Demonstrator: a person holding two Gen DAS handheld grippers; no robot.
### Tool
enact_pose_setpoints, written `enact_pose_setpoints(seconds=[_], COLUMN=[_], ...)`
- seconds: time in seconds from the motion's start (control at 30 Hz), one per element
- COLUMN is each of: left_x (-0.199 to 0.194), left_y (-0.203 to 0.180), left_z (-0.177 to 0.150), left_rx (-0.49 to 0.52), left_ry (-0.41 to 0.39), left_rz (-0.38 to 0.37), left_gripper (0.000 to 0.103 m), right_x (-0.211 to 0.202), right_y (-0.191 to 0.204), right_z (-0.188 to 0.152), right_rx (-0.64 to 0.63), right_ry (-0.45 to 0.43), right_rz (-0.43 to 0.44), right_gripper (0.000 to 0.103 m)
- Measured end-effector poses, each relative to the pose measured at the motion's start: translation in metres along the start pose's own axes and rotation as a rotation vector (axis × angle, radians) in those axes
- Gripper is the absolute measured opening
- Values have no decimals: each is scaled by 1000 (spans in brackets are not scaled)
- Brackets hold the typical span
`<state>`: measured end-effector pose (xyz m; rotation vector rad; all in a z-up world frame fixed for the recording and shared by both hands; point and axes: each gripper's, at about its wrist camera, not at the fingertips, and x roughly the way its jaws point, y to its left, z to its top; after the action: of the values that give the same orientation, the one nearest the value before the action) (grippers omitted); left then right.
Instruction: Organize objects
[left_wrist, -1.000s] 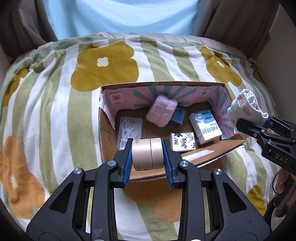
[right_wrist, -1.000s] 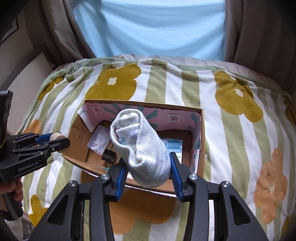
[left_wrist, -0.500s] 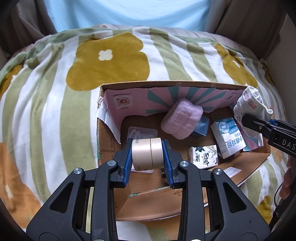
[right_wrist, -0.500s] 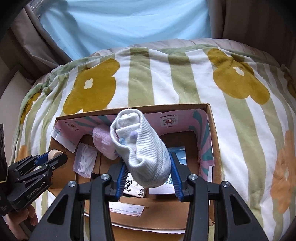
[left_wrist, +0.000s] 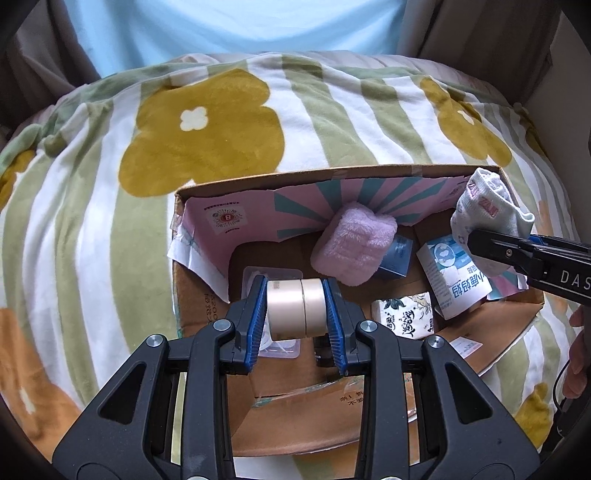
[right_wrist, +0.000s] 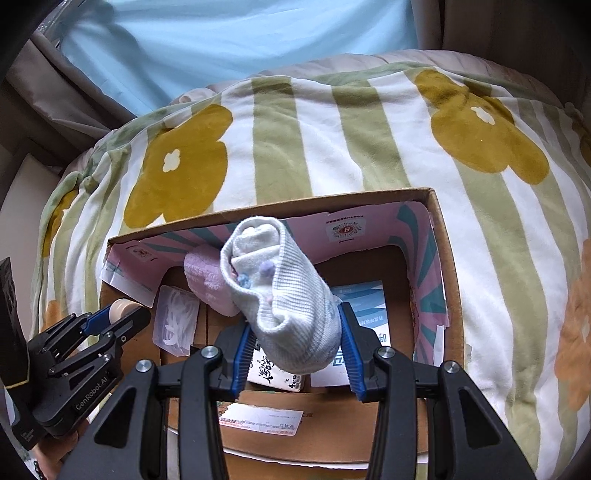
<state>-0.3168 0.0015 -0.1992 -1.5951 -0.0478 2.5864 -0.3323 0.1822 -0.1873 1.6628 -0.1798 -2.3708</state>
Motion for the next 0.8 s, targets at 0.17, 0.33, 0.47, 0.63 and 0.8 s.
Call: enact_pose_setpoints(seconds=[0.17, 0.33, 0.47, 0.63, 0.8], left_x=[-5, -4, -6, -12, -21], left_y=[-2, 1, 3, 6, 10], left_z=[3, 0, -2, -3, -4], left_rx=[11, 1, 0, -14, -29], left_ry=[0, -2, -2, -9, -22], left_rz=[-3, 1, -1, -7, -10], left_gripper=[75, 103, 103, 103, 103], right_x=[-3, -3, -6, -7, -15], right_y=[-6, -5, -7, -6, 1], right_z=[2, 3, 0, -1, -3], right_rx=[63, 38, 37, 31, -9], right_ry=[-36, -39, -57, -55, -77], right_rz=[10, -36, -51, -62, -94], right_gripper=[65, 103, 103, 103, 103])
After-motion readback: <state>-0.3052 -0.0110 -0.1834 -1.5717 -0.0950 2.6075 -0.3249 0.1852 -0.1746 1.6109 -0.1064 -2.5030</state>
